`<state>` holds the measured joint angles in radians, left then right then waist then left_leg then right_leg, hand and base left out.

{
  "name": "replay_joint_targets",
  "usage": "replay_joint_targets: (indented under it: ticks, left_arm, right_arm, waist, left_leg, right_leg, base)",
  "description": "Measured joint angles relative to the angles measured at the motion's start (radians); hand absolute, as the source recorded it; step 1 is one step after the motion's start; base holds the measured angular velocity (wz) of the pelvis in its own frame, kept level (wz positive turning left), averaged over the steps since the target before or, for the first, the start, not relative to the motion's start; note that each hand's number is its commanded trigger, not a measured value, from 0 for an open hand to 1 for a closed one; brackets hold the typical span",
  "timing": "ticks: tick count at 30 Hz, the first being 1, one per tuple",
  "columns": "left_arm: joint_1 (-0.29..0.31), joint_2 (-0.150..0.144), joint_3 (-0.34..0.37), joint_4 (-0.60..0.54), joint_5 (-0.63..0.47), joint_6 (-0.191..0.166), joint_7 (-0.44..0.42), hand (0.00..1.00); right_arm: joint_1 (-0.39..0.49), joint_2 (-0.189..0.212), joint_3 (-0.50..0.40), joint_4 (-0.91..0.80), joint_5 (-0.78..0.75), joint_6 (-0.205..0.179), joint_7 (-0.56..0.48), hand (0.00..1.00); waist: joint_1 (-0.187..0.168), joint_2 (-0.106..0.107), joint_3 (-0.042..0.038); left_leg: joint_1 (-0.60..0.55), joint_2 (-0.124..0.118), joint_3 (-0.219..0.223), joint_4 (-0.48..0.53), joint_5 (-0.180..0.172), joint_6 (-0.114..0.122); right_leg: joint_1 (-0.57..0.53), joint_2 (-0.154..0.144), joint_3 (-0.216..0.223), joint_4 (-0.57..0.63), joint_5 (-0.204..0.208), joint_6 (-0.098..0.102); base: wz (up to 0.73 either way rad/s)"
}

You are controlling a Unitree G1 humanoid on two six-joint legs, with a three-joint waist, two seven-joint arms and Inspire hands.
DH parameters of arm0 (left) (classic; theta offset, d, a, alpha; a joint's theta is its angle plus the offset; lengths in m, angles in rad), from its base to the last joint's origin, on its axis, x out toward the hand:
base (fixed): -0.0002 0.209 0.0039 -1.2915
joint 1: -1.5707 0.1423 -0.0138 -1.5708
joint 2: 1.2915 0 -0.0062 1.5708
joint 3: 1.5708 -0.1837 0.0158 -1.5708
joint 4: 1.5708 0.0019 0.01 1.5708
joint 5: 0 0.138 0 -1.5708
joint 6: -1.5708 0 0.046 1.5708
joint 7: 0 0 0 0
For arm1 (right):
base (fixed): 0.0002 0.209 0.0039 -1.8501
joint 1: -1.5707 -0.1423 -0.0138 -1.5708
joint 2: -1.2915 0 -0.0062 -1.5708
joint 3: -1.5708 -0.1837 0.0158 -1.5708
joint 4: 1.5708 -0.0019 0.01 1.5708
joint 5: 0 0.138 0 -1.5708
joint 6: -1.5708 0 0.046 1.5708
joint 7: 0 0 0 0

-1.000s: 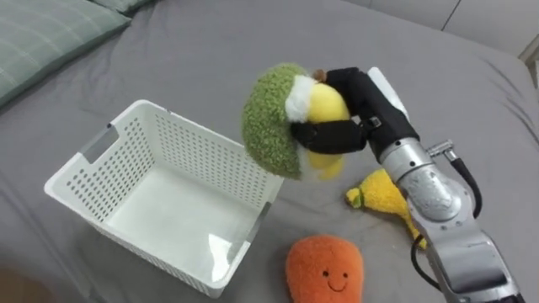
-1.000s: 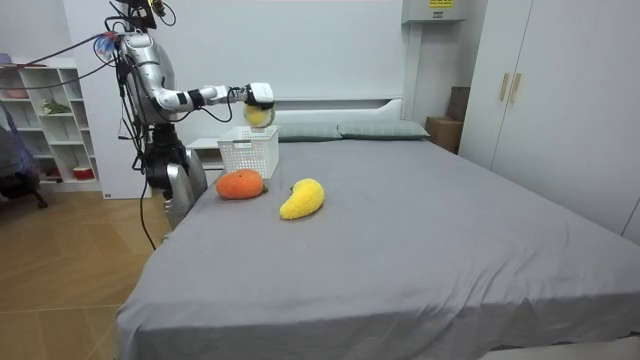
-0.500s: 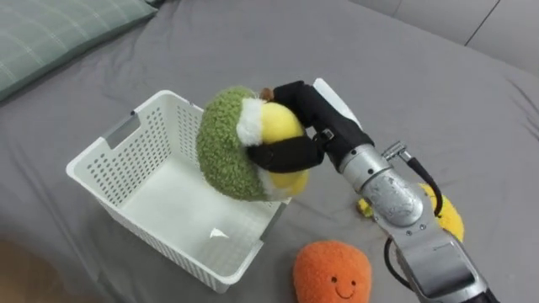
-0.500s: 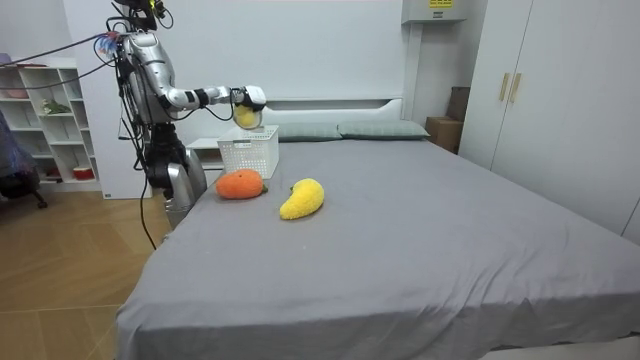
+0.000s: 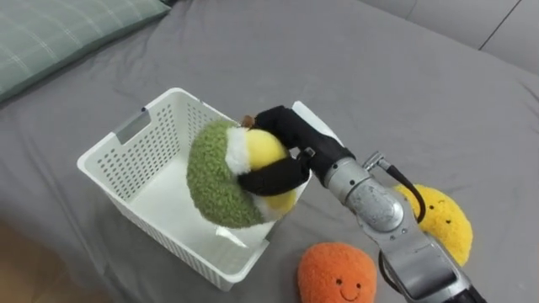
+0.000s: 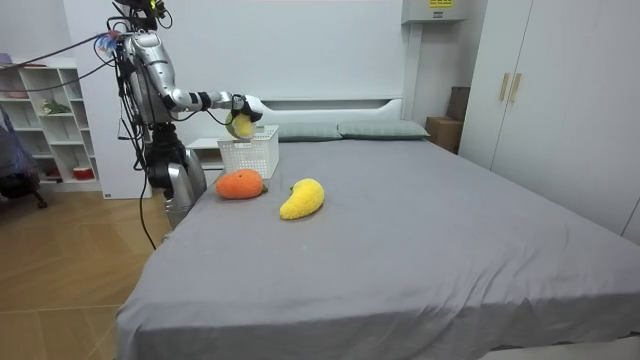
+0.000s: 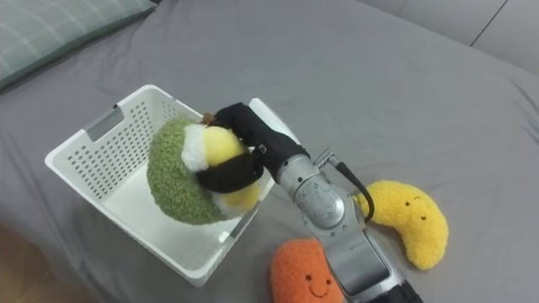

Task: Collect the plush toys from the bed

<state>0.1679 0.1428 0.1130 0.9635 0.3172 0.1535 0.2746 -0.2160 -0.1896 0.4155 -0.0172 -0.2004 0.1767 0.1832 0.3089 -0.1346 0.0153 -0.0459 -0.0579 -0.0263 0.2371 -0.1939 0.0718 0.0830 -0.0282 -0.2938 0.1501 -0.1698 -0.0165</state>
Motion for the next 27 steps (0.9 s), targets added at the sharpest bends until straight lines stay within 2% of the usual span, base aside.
replay_joint_targets:
  ticks: [4,27]
  left_arm:
    - [0.002,0.000,-0.001,0.002,0.001,0.000,-0.002,0.00]
    - [0.010,0.000,-0.017,0.021,0.001,0.000,0.020,0.00]
  right_arm:
    - [0.000,0.000,0.000,0.004,0.002,0.000,-0.017,0.00]
    - [0.000,0.000,-0.002,0.003,0.011,-0.005,-0.088,0.00]
  waist:
    - [0.001,0.003,0.0020]
    - [-0.006,0.016,0.0017]
  left_leg:
    - [-0.002,-0.004,-0.007,0.000,0.003,0.003]
    - [0.001,-0.007,-0.009,0.000,0.006,0.007]
  right_leg:
    - [0.000,-0.002,-0.008,0.000,0.001,0.002]
    - [0.003,-0.005,-0.008,0.000,0.003,0.006]
  base:
    - [0.07]
    - [0.00]
